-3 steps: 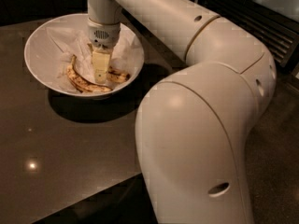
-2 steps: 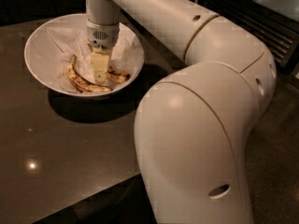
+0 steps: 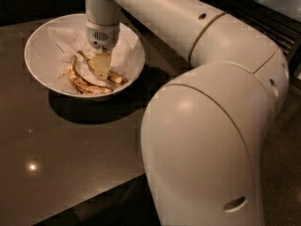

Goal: Pick banana from white bowl

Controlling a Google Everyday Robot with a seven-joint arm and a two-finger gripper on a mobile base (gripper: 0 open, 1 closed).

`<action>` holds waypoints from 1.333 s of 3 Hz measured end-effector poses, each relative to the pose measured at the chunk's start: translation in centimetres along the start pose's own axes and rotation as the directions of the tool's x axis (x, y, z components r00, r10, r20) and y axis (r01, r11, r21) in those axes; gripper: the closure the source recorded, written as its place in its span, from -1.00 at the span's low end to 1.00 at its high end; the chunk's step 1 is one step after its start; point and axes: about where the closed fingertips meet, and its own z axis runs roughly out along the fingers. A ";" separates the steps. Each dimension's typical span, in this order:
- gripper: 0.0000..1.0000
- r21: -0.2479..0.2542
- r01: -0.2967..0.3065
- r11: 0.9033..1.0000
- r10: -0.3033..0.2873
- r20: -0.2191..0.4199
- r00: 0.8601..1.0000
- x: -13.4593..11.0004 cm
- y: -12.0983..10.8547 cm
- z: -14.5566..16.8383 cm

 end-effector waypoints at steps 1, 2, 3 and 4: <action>0.57 0.043 -0.003 0.999 0.003 -0.003 1.000 0.7 0.2 -1.2; 0.99 0.067 -0.004 0.998 0.005 -0.007 1.000 1.1 0.4 -2.0; 1.00 0.099 -0.027 0.995 0.025 0.025 0.999 2.5 0.8 -3.3; 0.69 0.103 -0.031 0.994 0.028 0.028 0.999 2.7 0.8 -3.4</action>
Offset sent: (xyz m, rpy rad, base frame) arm -0.0117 -0.0282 0.0285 -0.0305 -0.0770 -0.0229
